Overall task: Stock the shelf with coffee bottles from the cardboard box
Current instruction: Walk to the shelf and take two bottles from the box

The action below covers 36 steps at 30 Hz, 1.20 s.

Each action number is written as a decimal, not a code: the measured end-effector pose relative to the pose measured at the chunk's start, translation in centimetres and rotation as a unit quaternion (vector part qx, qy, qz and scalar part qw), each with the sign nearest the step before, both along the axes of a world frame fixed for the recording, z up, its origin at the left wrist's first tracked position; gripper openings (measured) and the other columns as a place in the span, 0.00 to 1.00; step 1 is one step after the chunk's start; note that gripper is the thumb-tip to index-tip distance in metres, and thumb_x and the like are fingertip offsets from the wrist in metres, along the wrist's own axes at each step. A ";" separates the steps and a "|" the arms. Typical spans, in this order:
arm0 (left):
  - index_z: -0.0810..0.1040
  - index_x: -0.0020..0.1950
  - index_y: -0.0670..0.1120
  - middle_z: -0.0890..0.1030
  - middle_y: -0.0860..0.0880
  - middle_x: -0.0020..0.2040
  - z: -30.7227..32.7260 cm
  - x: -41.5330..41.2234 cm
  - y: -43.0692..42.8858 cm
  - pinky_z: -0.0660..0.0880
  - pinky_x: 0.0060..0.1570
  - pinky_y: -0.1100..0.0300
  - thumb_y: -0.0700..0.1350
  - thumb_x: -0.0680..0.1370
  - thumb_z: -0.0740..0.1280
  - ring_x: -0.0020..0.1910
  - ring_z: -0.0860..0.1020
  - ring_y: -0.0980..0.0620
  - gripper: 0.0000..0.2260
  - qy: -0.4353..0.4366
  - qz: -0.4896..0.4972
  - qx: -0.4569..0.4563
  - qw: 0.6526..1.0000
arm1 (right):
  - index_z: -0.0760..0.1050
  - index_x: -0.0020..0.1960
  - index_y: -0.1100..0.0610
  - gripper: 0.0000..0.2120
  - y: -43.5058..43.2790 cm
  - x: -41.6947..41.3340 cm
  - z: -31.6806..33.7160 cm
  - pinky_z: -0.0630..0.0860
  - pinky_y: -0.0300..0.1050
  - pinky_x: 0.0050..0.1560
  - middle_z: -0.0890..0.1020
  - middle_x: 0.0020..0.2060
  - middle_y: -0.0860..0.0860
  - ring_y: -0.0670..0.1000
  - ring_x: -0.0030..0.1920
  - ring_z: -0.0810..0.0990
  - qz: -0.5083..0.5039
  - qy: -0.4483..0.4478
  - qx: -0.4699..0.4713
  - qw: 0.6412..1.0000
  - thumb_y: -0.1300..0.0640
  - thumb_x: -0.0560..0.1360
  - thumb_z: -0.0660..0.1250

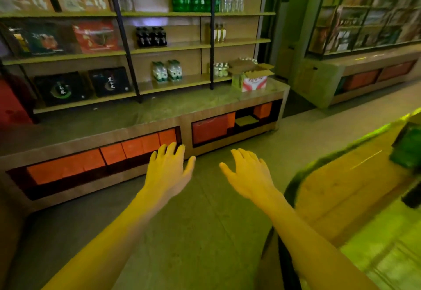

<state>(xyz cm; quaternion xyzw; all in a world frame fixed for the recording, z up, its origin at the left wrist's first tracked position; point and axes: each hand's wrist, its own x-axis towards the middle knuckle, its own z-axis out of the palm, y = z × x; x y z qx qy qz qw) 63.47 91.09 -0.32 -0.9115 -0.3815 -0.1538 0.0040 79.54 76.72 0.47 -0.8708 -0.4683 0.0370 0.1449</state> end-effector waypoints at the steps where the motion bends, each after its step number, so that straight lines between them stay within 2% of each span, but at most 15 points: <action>1: 0.72 0.71 0.47 0.73 0.45 0.71 -0.1 2.0 1.8 0.67 0.69 0.44 0.61 0.82 0.54 0.71 0.68 0.42 0.25 0.001 -0.002 -0.002 1.000 | 0.57 0.79 0.52 0.32 1.7 1.7 0.0 0.56 0.61 0.77 0.61 0.78 0.52 0.53 0.79 0.57 -0.006 0.002 -0.003 1.000 0.36 0.81 0.52; 9: 0.69 0.73 0.47 0.71 0.46 0.73 -1.5 18.8 18.0 0.67 0.70 0.45 0.63 0.82 0.52 0.73 0.67 0.43 0.27 0.013 -0.062 -0.013 0.998 | 0.56 0.79 0.52 0.32 16.2 17.0 -1.0 0.55 0.61 0.77 0.61 0.79 0.51 0.53 0.79 0.56 -0.064 0.008 -0.010 0.998 0.36 0.81 0.52; 14: 0.70 0.73 0.46 0.72 0.46 0.72 -0.5 30.6 28.8 0.68 0.69 0.46 0.62 0.82 0.52 0.72 0.68 0.43 0.27 0.017 -0.109 -0.002 0.994 | 0.58 0.78 0.52 0.31 25.5 26.6 -0.8 0.59 0.60 0.76 0.63 0.78 0.51 0.53 0.78 0.58 -0.120 0.017 0.009 0.993 0.36 0.81 0.53; 25: 0.71 0.72 0.47 0.73 0.47 0.71 -2.3 54.0 44.6 0.70 0.67 0.47 0.62 0.82 0.52 0.70 0.70 0.44 0.26 0.030 -0.195 -0.017 0.980 | 0.58 0.78 0.52 0.32 40.1 47.5 -1.0 0.60 0.60 0.75 0.63 0.77 0.51 0.54 0.78 0.59 -0.186 0.022 -0.010 0.982 0.35 0.81 0.52; 31: 0.72 0.71 0.47 0.73 0.47 0.71 -4.7 68.5 53.0 0.69 0.67 0.46 0.62 0.82 0.52 0.71 0.69 0.43 0.26 0.025 -0.193 -0.025 0.981 | 0.58 0.78 0.51 0.31 48.5 62.3 -3.0 0.60 0.59 0.75 0.64 0.77 0.51 0.55 0.77 0.60 -0.186 0.009 -0.016 0.982 0.35 0.81 0.51; 36: 0.72 0.70 0.49 0.73 0.47 0.71 -4.3 80.6 60.4 0.68 0.68 0.46 0.62 0.81 0.51 0.71 0.69 0.44 0.25 0.034 -0.171 -0.013 0.985 | 0.59 0.78 0.51 0.31 56.6 74.8 -3.3 0.58 0.58 0.76 0.62 0.78 0.51 0.55 0.79 0.57 -0.164 0.005 -0.016 0.986 0.36 0.81 0.51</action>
